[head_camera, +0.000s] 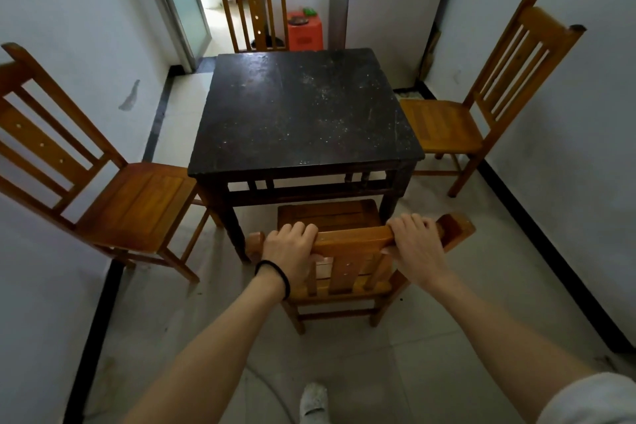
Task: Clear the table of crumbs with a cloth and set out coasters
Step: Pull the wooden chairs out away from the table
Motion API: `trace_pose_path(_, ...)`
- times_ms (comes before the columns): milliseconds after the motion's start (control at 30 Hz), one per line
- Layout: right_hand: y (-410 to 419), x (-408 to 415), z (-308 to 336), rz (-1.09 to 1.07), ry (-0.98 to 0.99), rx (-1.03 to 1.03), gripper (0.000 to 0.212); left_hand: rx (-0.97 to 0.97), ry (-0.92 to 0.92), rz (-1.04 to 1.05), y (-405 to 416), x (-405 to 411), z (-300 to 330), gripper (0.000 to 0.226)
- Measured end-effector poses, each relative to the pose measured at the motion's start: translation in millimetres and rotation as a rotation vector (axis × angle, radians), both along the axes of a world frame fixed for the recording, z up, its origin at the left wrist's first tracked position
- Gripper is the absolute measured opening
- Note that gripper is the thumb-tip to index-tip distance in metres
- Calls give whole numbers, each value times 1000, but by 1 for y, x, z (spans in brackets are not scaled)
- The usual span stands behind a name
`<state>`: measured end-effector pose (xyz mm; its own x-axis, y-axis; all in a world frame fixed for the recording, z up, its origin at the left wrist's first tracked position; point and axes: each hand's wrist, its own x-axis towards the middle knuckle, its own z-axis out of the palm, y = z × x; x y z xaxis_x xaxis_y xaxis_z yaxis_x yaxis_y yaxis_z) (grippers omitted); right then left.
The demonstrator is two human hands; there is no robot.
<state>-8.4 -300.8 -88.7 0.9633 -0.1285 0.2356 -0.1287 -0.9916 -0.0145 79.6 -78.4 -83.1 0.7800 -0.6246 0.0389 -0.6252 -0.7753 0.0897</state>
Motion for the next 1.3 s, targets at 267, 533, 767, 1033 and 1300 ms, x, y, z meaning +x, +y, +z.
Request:
trace_pose_path(267,82,43,-9,-13,-143,100,30,67,47,185,56,56,12,38)
trace_pose_path(533,25,75,-1,164,-14,-77,42,-123,13,344,30,19,-5,30)
trace_pose_path(767,23,97,0,90,17,13,33,-55,-33,322,17,51,-2,34)
trace_pose_path(1033,34,140,-6,10,-117,4,37,-2,9,257,12,138,6,42)
trace_pose_path(1300,-30,189,7,52,74,-106,39,-133,-10,322,-43,152,-4,40)
